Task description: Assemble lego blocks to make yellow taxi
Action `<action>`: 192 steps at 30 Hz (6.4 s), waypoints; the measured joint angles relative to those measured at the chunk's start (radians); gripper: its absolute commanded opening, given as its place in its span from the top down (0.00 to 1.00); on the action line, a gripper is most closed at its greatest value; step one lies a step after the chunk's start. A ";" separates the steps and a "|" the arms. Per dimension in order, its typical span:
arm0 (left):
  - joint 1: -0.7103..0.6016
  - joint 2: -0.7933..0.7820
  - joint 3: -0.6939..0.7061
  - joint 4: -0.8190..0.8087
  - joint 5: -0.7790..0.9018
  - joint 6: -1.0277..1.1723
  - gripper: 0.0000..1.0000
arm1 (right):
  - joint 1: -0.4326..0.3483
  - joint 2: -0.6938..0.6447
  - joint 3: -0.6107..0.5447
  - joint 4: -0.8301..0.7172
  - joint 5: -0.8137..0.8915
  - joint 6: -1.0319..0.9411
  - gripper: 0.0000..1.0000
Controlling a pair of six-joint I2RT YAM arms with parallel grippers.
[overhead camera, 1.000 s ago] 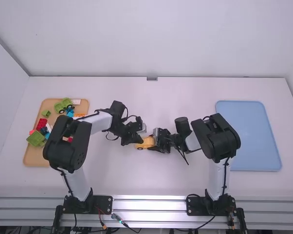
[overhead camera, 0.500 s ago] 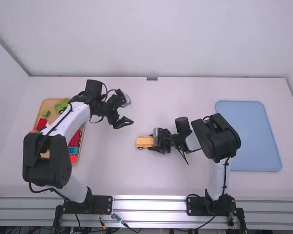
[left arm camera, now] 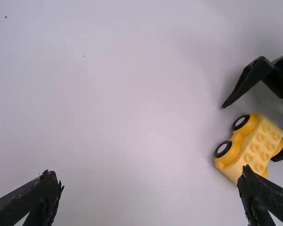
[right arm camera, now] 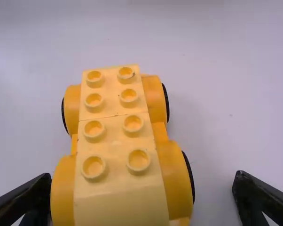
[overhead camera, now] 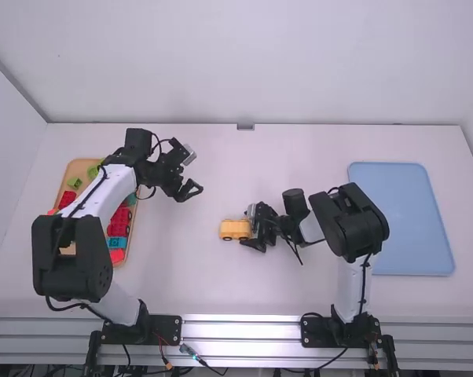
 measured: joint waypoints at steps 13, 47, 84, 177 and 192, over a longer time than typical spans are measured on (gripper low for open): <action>0.000 0.000 0.000 0.003 -0.004 -0.003 0.01 | 0.000 -0.214 0.000 -0.383 0.187 -0.034 0.01; 0.173 0.032 0.125 0.019 -0.496 -0.428 0.01 | -0.007 -0.594 0.000 -0.706 0.640 -0.010 0.01; 0.304 0.480 0.621 -0.484 -0.531 -1.390 0.01 | -0.115 -0.594 0.000 -0.706 0.613 -0.011 0.01; 0.304 0.477 0.338 -0.146 -0.665 -1.783 0.98 | -0.095 -0.594 0.000 -0.703 0.602 0.004 0.01; 0.291 0.427 0.419 -0.208 -0.665 -1.646 0.99 | -0.113 -0.594 0.000 -0.560 0.471 0.164 0.01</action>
